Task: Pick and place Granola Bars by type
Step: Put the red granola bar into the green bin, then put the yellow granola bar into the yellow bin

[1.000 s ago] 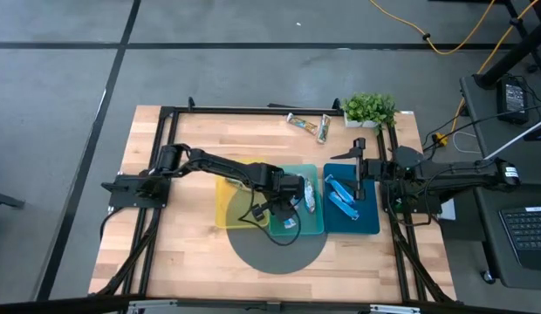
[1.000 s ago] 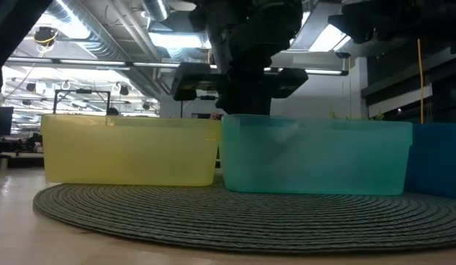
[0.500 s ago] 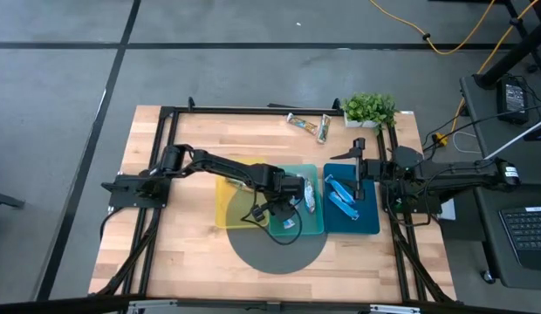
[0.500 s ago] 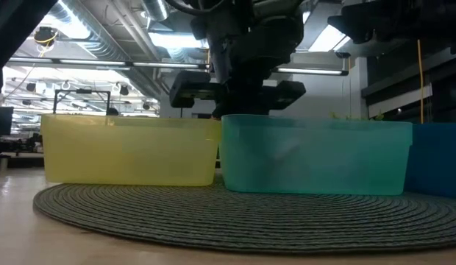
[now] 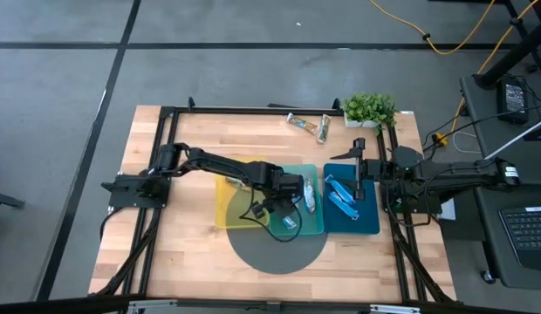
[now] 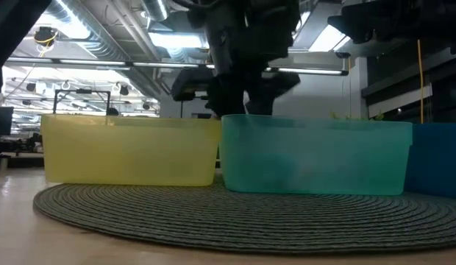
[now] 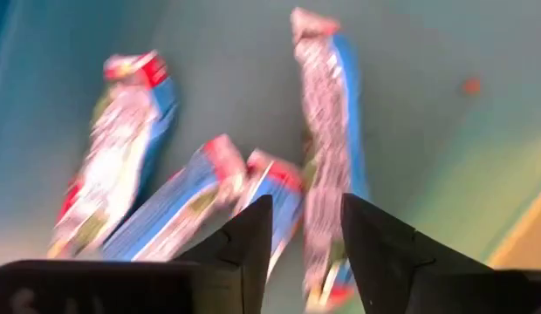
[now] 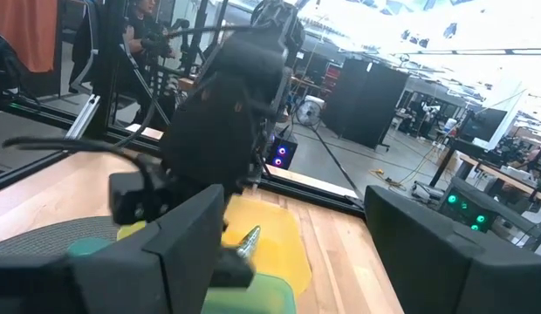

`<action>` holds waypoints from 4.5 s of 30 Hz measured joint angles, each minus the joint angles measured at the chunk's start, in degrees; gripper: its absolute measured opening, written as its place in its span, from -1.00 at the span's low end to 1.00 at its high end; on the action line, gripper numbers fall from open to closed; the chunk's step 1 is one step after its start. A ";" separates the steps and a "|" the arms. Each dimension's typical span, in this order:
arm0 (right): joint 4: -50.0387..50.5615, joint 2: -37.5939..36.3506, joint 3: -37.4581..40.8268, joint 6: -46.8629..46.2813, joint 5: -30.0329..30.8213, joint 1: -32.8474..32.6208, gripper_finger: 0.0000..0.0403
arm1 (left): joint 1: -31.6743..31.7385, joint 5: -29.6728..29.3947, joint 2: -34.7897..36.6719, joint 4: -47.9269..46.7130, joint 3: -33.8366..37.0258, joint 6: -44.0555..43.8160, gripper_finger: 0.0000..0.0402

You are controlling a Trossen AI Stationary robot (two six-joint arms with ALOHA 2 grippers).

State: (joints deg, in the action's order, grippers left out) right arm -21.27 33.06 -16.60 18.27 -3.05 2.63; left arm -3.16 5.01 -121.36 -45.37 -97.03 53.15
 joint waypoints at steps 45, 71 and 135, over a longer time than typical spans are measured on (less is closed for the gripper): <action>-0.41 5.46 0.04 -0.42 6.64 0.00 0.39 | 12.14 9.55 50.69 43.68 51.12 -19.86 -0.43; 18.51 7.02 -13.04 -4.53 11.21 2.73 0.39 | 12.19 3.51 71.35 60.05 70.53 -24.63 -0.46; 47.13 79.95 -56.33 7.73 1.43 40.28 0.67 | 5.81 6.65 74.71 57.84 71.60 -22.45 -0.50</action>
State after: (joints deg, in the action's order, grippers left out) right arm 25.87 113.01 -72.93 26.00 -1.62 42.92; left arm 2.66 11.66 -46.65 12.47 -25.43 30.70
